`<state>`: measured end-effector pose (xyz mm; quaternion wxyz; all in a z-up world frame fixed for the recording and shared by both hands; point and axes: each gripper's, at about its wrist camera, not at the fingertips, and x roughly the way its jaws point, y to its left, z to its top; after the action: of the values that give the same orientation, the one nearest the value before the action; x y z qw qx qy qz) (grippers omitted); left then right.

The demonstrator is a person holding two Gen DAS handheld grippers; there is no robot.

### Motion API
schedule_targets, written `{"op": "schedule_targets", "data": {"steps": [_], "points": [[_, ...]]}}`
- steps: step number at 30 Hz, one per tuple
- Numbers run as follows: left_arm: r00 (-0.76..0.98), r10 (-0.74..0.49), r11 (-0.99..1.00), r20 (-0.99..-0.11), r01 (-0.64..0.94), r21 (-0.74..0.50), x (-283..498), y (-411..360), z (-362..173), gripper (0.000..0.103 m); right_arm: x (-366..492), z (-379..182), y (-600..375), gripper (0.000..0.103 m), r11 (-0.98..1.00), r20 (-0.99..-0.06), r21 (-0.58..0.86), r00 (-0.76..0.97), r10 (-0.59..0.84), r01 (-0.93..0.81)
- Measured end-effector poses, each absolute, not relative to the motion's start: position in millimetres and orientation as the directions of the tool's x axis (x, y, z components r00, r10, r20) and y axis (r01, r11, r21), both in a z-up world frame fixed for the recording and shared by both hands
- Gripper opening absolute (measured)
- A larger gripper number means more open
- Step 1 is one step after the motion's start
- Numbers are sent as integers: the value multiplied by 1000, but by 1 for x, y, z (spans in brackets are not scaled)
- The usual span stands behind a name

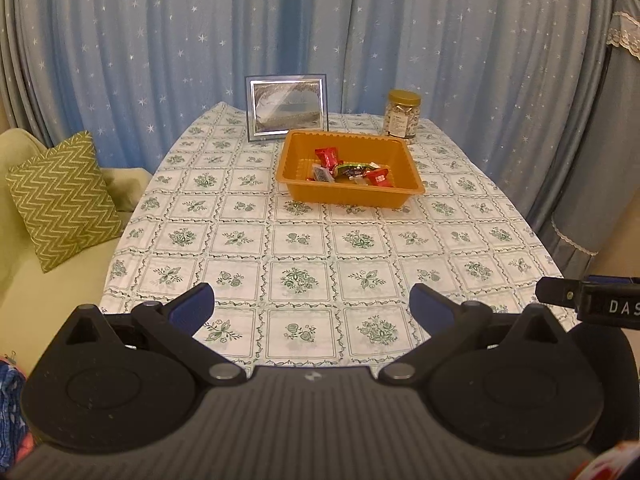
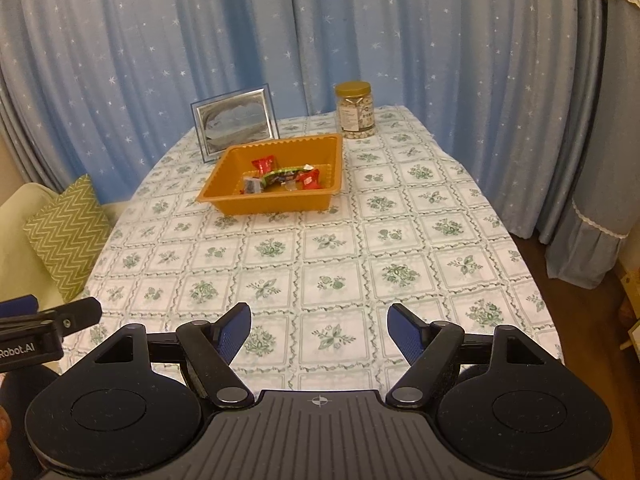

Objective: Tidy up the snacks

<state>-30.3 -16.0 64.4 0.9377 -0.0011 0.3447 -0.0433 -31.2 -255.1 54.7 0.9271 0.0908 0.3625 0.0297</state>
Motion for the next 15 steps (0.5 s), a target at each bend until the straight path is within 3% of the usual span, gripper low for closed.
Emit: {"op": "schedule_targets", "data": {"steps": [15], "points": [[773, -95, 995, -627, 97, -31, -59, -26, 72, 103, -66, 68, -248, 75, 987, -633, 164, 767, 107, -3]]}}
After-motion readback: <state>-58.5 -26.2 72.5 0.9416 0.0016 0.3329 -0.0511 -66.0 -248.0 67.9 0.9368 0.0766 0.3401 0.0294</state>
